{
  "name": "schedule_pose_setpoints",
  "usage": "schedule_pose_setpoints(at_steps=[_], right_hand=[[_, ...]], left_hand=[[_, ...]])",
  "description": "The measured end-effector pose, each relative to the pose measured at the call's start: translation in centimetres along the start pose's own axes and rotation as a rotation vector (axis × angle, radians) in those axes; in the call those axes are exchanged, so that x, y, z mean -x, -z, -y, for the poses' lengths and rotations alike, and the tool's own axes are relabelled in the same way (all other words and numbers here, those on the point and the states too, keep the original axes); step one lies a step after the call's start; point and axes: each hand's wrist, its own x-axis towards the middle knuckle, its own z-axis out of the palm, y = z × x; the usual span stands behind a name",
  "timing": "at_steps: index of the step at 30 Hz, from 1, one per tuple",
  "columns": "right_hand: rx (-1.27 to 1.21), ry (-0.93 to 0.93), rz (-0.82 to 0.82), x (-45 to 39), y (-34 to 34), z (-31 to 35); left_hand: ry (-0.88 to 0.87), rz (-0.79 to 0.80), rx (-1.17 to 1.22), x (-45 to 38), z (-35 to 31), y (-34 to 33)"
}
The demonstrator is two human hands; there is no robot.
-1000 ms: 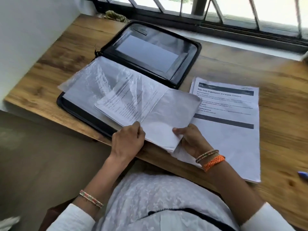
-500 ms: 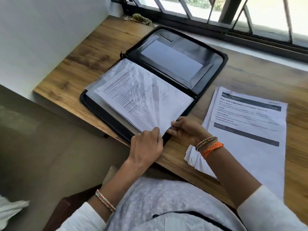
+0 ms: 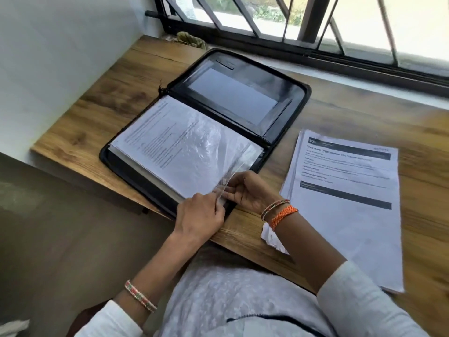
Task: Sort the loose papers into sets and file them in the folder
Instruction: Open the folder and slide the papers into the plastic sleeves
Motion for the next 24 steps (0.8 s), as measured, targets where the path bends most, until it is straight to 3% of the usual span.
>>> schedule_pose_setpoints(at_steps=[3, 5, 6, 7, 8, 10, 12, 15, 17, 20, 24], right_hand=[[0.27, 0.176, -0.148, 1.3, -0.6, -1.0], [0.866, 0.663, -0.35, 1.9, 0.2, -2.7], [1.185, 0.925, -0.354, 1.9, 0.9, -3.5], [1.445, 1.099, -0.289, 1.7, 1.6, -3.8], [1.635, 1.139, -0.171, 1.3, 2.1, -3.9], [1.824, 1.054, 0.042, 0.2, 2.7, -3.9], [1.895, 0.998, 0.116, -0.8, 2.7, -4.1], [1.94, 1.013, 0.183, -0.7, 2.9, -4.6], [2.006, 1.064, 0.201, -0.2, 2.9, -4.8], [1.962, 1.14, 0.096, 0.8, 1.4, -4.1], [1.753, 1.115, -0.151, -0.8, -2.7, -0.9]], left_hand=[[0.022, -0.025, -0.033, 0.1, -0.2, 0.4], [0.072, -0.005, -0.04, 0.4, -0.1, 0.8], [0.108, 0.013, -0.022, 0.6, 0.0, 0.8], [0.167, 0.015, 0.03, 0.7, 0.2, 0.8], [0.241, 0.0, 0.13, 0.7, 0.5, 0.6], [0.432, -0.108, 0.416, 0.6, 1.2, 0.2], [0.573, -0.291, 0.585, -0.8, 3.0, -0.1], [0.484, -0.456, 0.391, -3.9, 7.0, 0.0], [0.35, -0.321, 0.172, -5.6, 9.4, -0.3], [0.21, -0.029, -0.057, -6.4, 11.9, -2.4], [0.184, -0.004, -0.074, -6.1, 12.9, -3.1]])
